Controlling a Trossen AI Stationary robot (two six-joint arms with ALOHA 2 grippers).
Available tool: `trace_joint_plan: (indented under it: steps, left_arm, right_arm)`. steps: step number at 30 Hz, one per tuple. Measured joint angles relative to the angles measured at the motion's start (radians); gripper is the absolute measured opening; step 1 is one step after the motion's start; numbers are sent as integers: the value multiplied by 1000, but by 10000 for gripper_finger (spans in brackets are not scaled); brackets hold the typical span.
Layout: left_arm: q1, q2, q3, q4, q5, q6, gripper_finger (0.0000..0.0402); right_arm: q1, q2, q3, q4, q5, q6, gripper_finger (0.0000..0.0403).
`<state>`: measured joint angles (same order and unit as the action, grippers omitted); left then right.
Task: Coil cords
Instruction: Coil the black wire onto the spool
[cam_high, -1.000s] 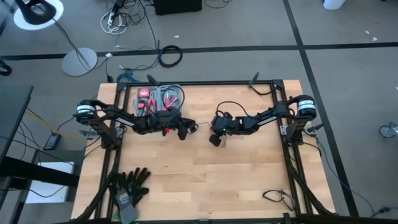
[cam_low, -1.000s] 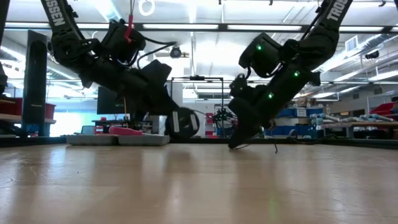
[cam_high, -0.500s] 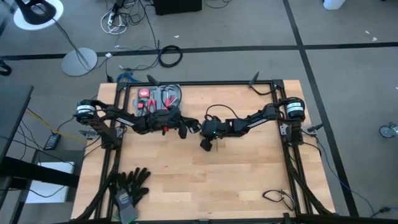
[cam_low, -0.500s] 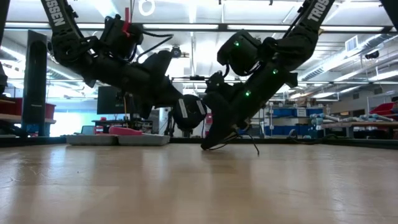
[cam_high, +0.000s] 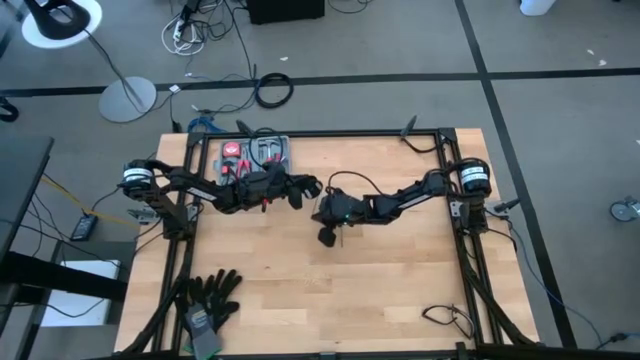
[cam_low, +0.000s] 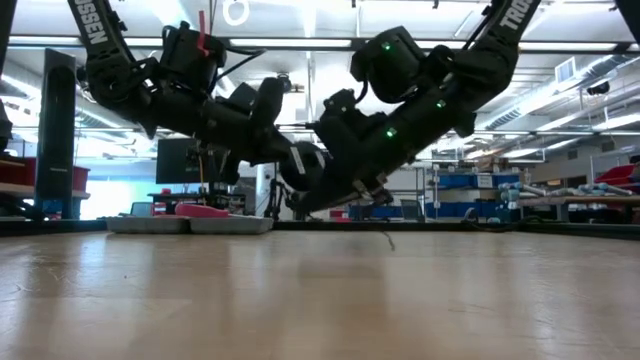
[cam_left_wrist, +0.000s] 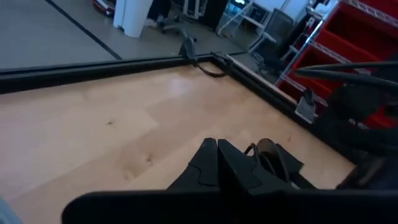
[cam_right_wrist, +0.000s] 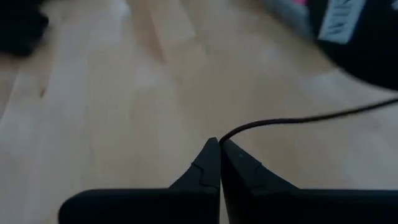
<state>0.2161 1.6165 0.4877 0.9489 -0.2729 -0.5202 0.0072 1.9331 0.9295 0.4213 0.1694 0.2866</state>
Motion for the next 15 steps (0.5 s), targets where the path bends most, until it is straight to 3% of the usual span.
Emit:
trace_joint_plan:
  steps: [8, 15]
  left_arm:
    - [-3, 0, 0, -6, -5, -16, 0]
    - [-22, 0, 0, -9, -12, -34, 0]
  right_arm:
    - [-47, 0, 0, 127, -43, -16, 0]
    - [-53, 66, 81, 98, -91, -18, 0]
